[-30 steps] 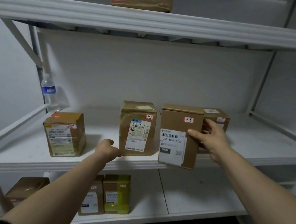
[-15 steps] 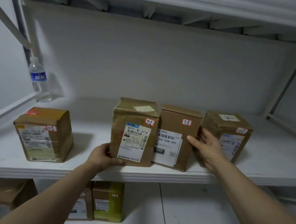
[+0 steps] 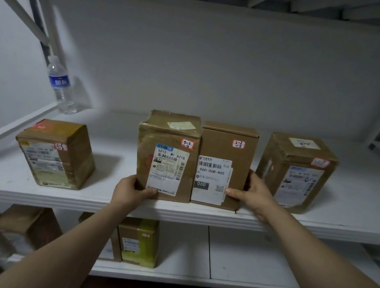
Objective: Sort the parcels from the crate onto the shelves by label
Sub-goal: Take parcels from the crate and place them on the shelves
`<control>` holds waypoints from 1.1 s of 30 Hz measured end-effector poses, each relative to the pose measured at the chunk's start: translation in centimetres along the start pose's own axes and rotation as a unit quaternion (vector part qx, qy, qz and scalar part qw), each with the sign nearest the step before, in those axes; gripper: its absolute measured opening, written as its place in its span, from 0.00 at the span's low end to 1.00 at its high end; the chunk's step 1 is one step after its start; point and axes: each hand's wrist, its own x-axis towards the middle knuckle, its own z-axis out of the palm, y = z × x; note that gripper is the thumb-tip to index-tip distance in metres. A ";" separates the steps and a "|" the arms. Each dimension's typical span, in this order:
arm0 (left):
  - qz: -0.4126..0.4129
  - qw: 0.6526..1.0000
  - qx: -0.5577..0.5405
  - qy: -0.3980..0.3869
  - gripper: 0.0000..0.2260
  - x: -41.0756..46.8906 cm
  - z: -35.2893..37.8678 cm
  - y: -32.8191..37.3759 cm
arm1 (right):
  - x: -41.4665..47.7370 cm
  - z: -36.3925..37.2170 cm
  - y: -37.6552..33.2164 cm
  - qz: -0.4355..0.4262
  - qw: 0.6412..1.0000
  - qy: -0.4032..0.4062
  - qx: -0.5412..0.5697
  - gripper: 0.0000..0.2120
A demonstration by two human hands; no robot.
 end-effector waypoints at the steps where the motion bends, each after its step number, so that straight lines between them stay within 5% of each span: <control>1: -0.002 1.000 -0.002 0.004 0.18 0.0 0.1 0.1 | 0.1 0.0 -0.1 0.001 1.000 -0.006 0.007 0.33; 15: -0.042 0.999 -0.005 0.014 0.22 -0.6 0.2 0.4 | 1.0 0.7 1.1 0.009 1.000 -0.004 0.023 0.31; 21: -0.066 0.995 0.040 0.066 0.34 -3.0 -0.2 0.6 | 0.1 1.3 2.4 0.028 0.998 0.060 0.005 0.47; 27: -0.054 0.994 0.069 0.065 0.31 -5.9 -0.5 0.0 | -4.1 2.1 3.6 0.031 0.993 0.110 0.014 0.43; 33: 0.063 0.979 0.192 -0.020 0.21 -8.1 0.3 1.3 | -11.0 1.6 3.0 0.049 0.988 0.145 0.001 0.31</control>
